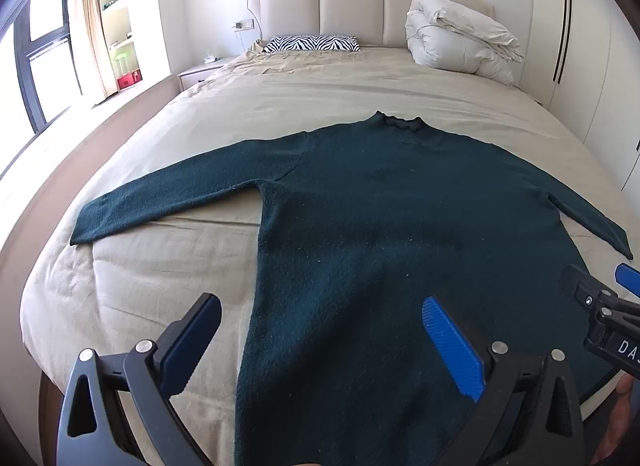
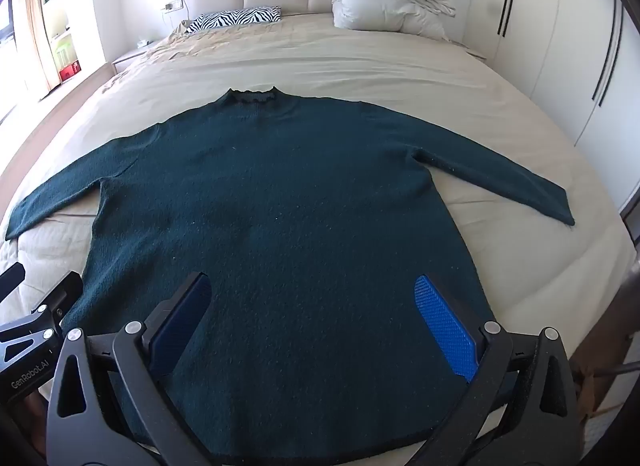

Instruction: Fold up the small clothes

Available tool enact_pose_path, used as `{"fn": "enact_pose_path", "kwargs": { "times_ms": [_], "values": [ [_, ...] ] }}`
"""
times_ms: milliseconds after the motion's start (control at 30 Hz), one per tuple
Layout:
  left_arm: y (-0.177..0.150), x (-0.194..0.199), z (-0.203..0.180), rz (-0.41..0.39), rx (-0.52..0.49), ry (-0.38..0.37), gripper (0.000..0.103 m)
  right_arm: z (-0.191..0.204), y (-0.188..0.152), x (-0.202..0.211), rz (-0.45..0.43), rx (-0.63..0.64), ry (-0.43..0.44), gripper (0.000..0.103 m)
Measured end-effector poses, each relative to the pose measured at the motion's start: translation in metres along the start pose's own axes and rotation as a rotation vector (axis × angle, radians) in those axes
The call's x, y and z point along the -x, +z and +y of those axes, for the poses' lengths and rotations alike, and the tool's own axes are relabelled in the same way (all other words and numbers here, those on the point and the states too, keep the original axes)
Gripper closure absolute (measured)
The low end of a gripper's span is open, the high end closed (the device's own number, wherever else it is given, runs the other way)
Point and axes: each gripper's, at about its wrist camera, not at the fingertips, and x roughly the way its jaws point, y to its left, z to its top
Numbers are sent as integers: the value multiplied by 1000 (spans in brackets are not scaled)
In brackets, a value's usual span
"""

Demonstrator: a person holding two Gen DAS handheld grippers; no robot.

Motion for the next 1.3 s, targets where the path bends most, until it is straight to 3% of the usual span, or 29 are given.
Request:
{"fn": "enact_pose_path", "kwargs": {
  "times_ms": [1300],
  "values": [
    [-8, -1, 5, 15, 17, -9, 0, 6, -6, -1, 2, 14, -5, 0]
  ]
}}
